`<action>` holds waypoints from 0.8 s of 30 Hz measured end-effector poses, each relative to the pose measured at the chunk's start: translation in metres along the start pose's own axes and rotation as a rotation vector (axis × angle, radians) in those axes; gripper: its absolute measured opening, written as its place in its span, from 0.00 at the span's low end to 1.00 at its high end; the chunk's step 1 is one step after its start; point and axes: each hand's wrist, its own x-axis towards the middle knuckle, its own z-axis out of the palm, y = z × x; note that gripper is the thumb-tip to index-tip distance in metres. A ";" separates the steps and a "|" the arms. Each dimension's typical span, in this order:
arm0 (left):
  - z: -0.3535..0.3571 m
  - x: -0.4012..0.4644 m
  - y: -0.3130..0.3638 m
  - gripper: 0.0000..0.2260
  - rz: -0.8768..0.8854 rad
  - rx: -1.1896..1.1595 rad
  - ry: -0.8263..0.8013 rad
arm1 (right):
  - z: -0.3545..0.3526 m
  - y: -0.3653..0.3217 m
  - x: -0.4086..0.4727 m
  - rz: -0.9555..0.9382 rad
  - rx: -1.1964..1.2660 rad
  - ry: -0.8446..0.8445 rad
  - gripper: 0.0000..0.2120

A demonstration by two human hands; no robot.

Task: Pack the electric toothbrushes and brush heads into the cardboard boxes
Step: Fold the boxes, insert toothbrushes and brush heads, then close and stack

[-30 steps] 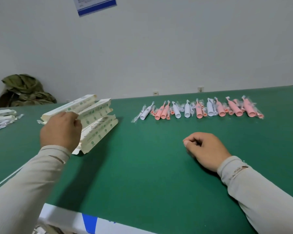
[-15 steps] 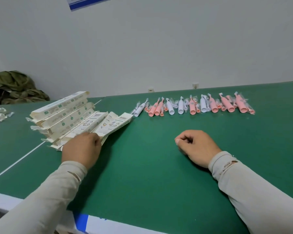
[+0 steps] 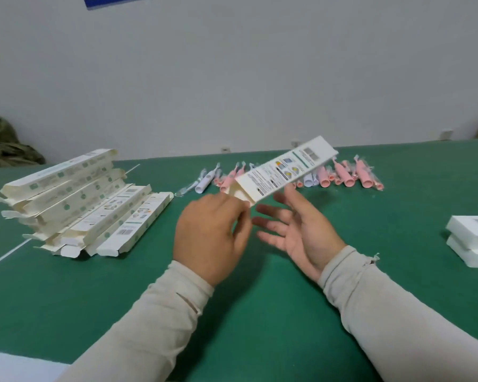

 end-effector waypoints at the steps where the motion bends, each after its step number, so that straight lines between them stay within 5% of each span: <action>1: 0.012 0.002 0.011 0.06 0.068 0.001 -0.062 | 0.000 -0.002 -0.001 -0.019 0.067 0.020 0.20; 5: 0.037 0.007 0.028 0.07 0.175 -0.146 -0.106 | -0.010 -0.016 0.002 -0.047 0.127 0.247 0.08; 7: 0.040 0.016 0.028 0.07 -0.105 -0.417 0.064 | -0.017 -0.022 0.003 -0.041 0.118 0.259 0.08; 9: 0.048 0.030 0.025 0.03 -0.565 -0.682 0.190 | -0.020 -0.025 0.002 -0.011 0.128 0.176 0.10; 11: 0.058 0.039 0.024 0.14 -0.992 -1.203 -0.098 | -0.017 -0.022 -0.002 0.080 0.081 0.049 0.12; 14: 0.073 0.030 0.027 0.34 -1.255 -1.902 -0.405 | -0.012 -0.014 -0.007 0.225 0.002 -0.102 0.13; 16: 0.080 0.028 0.021 0.31 -1.256 -1.985 -0.305 | -0.012 -0.011 -0.005 0.210 -0.063 -0.100 0.16; 21: 0.081 0.027 -0.005 0.32 -1.368 -1.896 0.060 | -0.017 0.001 0.008 -0.048 -0.599 0.255 0.20; 24: 0.082 0.023 -0.014 0.27 -1.373 -1.888 0.129 | -0.016 0.004 0.009 -0.073 -0.617 0.227 0.22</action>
